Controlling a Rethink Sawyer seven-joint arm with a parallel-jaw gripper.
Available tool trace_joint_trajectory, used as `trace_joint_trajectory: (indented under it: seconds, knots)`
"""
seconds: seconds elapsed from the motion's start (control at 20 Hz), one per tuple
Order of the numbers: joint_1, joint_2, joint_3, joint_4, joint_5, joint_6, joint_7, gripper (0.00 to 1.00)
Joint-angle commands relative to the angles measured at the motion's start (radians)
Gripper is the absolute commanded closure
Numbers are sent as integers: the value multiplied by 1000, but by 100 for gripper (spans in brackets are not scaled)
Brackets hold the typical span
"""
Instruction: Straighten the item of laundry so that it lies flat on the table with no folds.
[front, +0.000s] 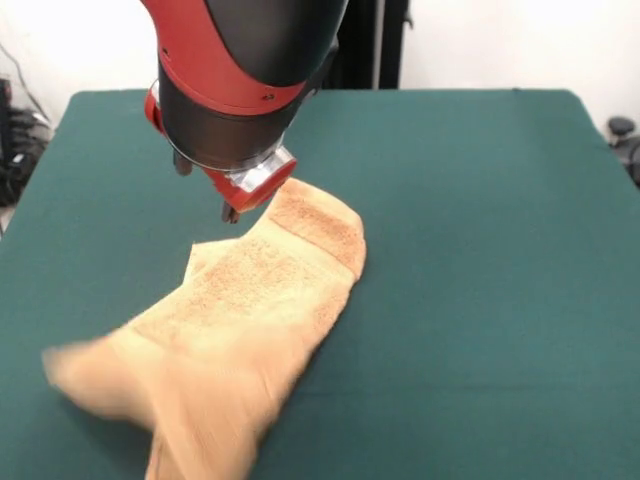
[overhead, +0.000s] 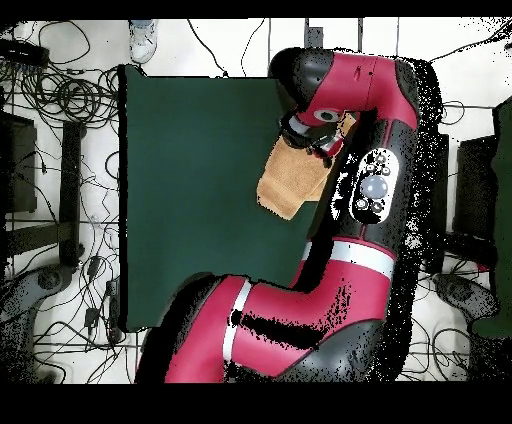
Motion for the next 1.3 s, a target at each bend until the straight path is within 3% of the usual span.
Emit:
trace_joint_trajectory:
  seconds: [0.05, 0.25, 0.45, 0.65, 0.9, 1.1, 1.3]
  knots:
    - [32, -11, 89, 43, 61, 18, 124, 0]
    - [28, -27, 107, 85, 71, -41, 99, 0]
    - [21, -54, 142, 178, 68, -210, 4, 0]
    - [7, -69, 191, 249, 27, -455, -170, 0]
    - [-91, -57, 399, 361, 94, -676, -443, 0]
    - [-146, -59, 514, 429, 106, -742, -513, 0]
    - [-172, -71, 570, 475, 82, -768, -526, 0]
